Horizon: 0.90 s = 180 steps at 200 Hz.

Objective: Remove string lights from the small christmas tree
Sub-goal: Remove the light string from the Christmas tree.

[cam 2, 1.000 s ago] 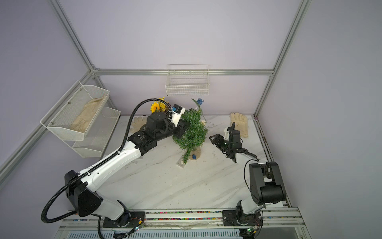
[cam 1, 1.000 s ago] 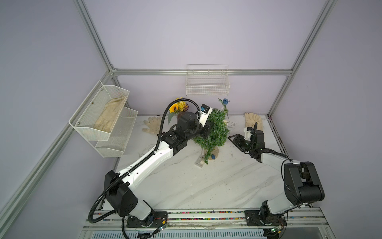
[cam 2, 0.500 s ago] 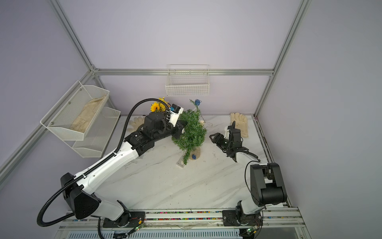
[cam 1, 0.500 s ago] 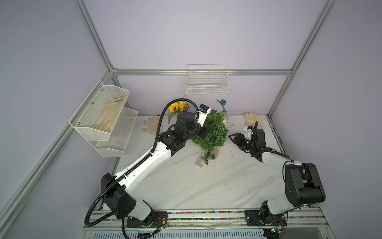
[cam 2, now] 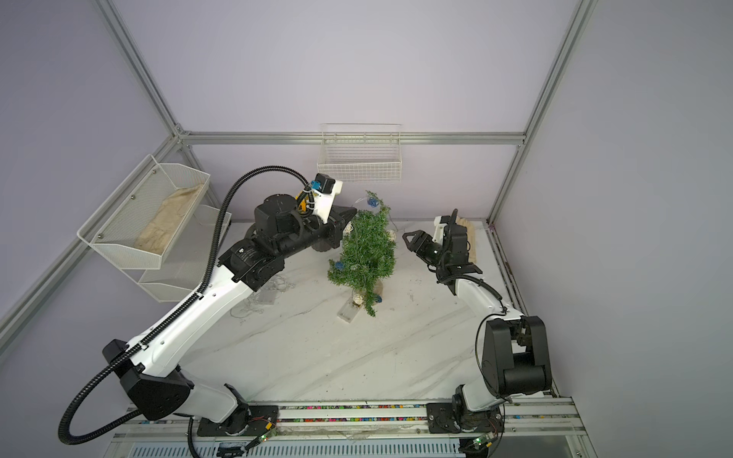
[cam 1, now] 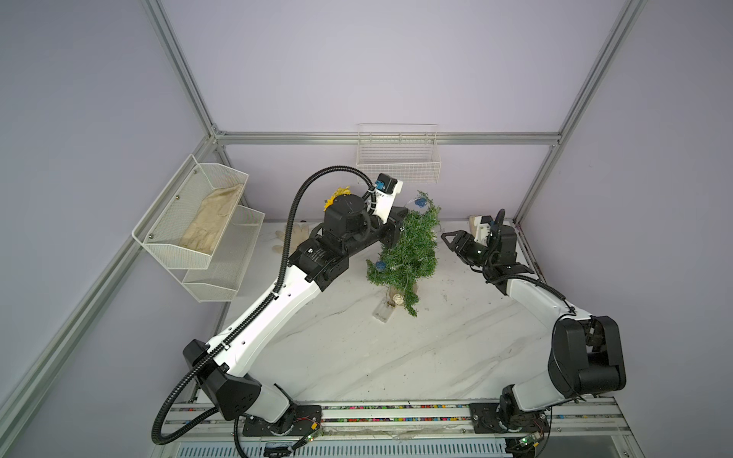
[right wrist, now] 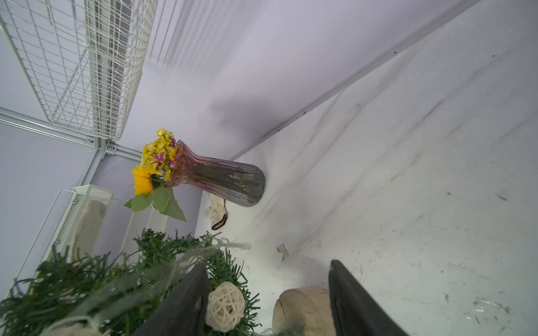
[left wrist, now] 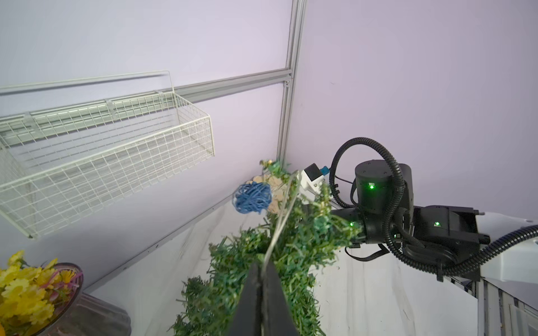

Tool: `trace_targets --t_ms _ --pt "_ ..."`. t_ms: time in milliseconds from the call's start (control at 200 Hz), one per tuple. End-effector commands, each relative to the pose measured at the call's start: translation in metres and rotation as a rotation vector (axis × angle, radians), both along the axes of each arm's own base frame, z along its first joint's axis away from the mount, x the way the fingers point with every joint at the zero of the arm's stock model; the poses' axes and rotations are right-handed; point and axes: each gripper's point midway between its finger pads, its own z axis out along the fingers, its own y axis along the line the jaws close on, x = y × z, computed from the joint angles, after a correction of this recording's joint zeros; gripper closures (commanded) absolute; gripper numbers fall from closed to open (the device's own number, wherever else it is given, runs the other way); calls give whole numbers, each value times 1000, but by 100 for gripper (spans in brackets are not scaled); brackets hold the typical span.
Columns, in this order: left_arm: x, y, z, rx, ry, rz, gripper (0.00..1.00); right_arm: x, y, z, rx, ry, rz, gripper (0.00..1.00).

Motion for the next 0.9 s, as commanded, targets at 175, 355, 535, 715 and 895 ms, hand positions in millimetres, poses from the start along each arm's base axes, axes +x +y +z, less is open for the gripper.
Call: trace_targets --t_ms 175,355,535,715,895 --pt "-2 1 51 6 -113 -5 98 3 -1 33 -8 -54 10 33" --pt "1 -4 71 4 -148 -20 98 1 1 62 -18 -118 28 33" --pt "8 -8 84 15 -179 -17 98 0 1 81 -22 -156 29 33" --pt "18 -13 93 26 -199 -17 98 -4 3 79 -20 -155 42 33" --pt "24 -9 101 26 -217 1 98 -7 2 80 -24 -158 39 33"
